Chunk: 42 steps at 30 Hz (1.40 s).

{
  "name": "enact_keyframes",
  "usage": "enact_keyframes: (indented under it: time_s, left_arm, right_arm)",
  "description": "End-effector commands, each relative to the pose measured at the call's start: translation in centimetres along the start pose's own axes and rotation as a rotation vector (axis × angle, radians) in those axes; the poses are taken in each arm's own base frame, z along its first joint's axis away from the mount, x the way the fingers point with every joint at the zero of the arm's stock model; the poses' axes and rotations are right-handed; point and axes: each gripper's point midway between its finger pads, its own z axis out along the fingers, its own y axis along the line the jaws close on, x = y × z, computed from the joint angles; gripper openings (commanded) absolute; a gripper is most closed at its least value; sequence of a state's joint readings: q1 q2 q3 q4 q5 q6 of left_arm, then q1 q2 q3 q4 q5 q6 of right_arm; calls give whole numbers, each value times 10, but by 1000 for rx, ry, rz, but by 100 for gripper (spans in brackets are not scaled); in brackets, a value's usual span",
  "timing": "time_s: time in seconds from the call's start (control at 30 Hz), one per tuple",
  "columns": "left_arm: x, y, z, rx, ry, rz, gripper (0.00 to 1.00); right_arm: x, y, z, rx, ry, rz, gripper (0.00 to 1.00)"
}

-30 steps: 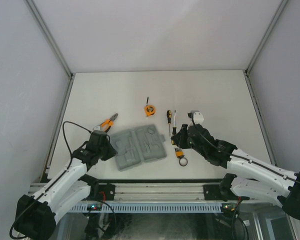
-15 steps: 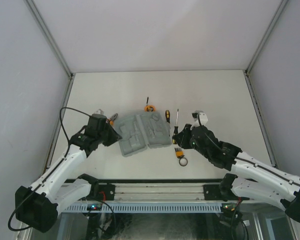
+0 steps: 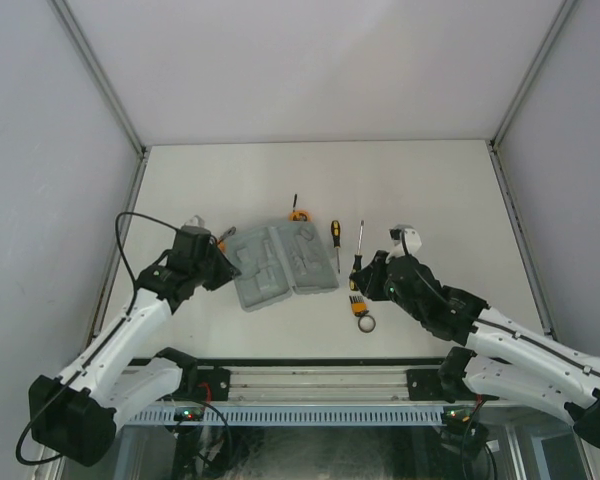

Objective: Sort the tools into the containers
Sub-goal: Adjust the storage box at the center of the board.

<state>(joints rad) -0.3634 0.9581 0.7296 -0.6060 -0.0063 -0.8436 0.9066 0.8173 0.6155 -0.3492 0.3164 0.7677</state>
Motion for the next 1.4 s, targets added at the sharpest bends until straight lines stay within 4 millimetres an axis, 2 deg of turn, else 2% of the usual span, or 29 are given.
enact_keyframes:
  time_s: [0.0,0.13,0.27,0.43,0.73,0.9,1.23,1.37]
  left_arm:
    - [6,17,1,-8,-27,26,0]
    - [26,37,11,-35,13,55,0]
    - [37,55,19,-87,39,89,0]
    - [45,60,31,-98,72,102,0]
    - [59,58,48,-135,86,105,0]
    - [58,57,52,-158,59,97,0]
    - [75,38,55,-150,65,138,0]
    - [81,28,55,-137,72,137,8]
  right_arm:
    - [-9,8,0,-22,-37,24,0]
    - [-6,8,3,-18,-25,18,0]
    - [-4,9,6,-19,-18,15,0]
    - [-1,11,9,-24,-7,11,0]
    - [7,20,14,-59,30,5,0]
    - [10,20,15,-52,37,8,0]
    - [12,24,16,-59,37,14,0]
    - [16,27,17,-68,47,18,0]
